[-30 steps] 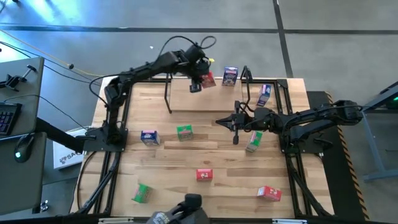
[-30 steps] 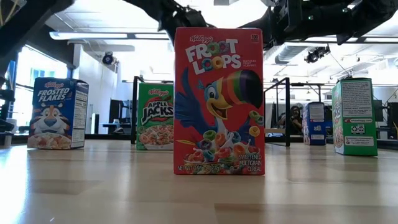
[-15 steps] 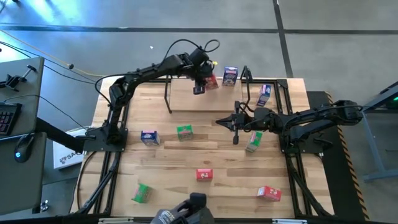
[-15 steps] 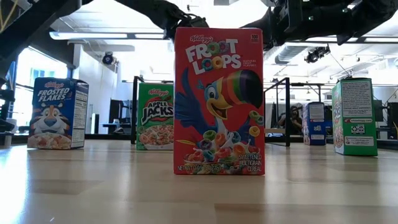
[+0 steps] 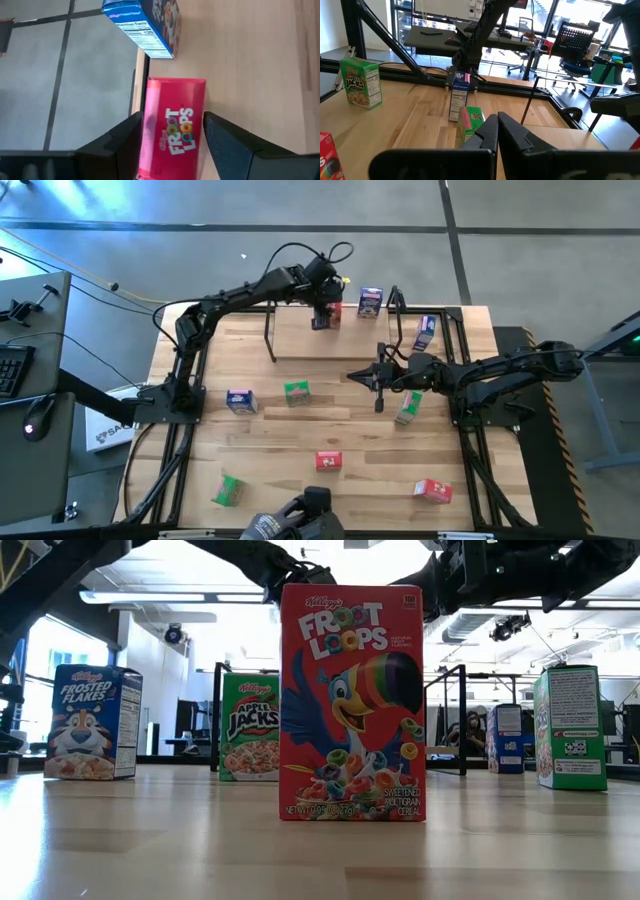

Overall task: Stack cereal on shelf
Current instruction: Put the top red cereal box on the shelf

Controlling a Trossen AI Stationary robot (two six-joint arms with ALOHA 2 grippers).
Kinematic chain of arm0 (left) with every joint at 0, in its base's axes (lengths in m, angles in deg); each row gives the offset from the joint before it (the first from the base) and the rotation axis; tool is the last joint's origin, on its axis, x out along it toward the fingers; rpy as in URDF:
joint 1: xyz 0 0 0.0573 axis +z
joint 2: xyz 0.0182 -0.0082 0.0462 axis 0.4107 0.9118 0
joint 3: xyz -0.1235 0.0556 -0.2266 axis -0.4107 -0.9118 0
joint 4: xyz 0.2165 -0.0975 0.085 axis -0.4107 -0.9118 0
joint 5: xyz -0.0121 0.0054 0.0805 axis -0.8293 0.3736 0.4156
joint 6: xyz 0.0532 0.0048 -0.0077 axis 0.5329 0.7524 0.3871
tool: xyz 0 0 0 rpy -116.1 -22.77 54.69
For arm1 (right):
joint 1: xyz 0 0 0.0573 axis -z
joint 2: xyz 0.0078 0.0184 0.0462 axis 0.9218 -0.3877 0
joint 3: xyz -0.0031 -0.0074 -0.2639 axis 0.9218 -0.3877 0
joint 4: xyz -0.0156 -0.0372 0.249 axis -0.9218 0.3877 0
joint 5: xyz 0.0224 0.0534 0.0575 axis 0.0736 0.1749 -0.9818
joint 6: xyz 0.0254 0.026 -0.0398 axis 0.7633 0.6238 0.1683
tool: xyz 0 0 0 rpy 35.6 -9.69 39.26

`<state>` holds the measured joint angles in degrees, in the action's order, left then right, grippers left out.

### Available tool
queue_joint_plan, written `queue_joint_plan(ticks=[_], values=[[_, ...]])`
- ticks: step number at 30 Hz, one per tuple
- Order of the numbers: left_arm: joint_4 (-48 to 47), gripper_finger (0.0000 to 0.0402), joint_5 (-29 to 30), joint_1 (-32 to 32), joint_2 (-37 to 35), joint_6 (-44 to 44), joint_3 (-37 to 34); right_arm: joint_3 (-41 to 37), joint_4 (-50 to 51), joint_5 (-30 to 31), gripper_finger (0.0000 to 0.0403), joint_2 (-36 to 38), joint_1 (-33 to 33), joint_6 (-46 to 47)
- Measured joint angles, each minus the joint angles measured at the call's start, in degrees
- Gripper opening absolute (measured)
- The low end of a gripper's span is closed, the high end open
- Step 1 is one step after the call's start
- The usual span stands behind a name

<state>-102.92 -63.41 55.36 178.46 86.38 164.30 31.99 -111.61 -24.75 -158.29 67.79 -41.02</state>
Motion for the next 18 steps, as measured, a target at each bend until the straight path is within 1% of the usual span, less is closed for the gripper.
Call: queue_joint_plan(ticks=[6,10,12,15,17,18], values=[[0.31,0.0200,1.76,-0.01,-1.42,1.74,0.00,0.00,0.00,0.00,0.0000,0.00,-0.02,0.00],[-0.57,0.0200,4.00,-0.17,-5.57,2.77,0.00,0.00,0.00,0.01,0.0000,0.00,-0.01,-0.01],[-2.07,0.0200,4.17,-0.16,-8.17,2.16,0.00,0.00,0.00,0.01,0.0000,0.00,0.00,0.00],[-6.30,0.0196,0.94,0.11,-12.46,-1.88,0.04,0.00,0.03,0.02,0.0000,0.00,0.00,0.00],[-9.90,0.0184,-2.35,0.69,-14.69,-4.55,-0.53,0.00,0.38,0.00,0.0000,0.00,0.00,0.00],[-10.83,0.0176,-2.81,0.89,-15.58,-5.66,-1.79,0.00,0.54,0.02,0.0000,0.00,0.00,-0.01]])
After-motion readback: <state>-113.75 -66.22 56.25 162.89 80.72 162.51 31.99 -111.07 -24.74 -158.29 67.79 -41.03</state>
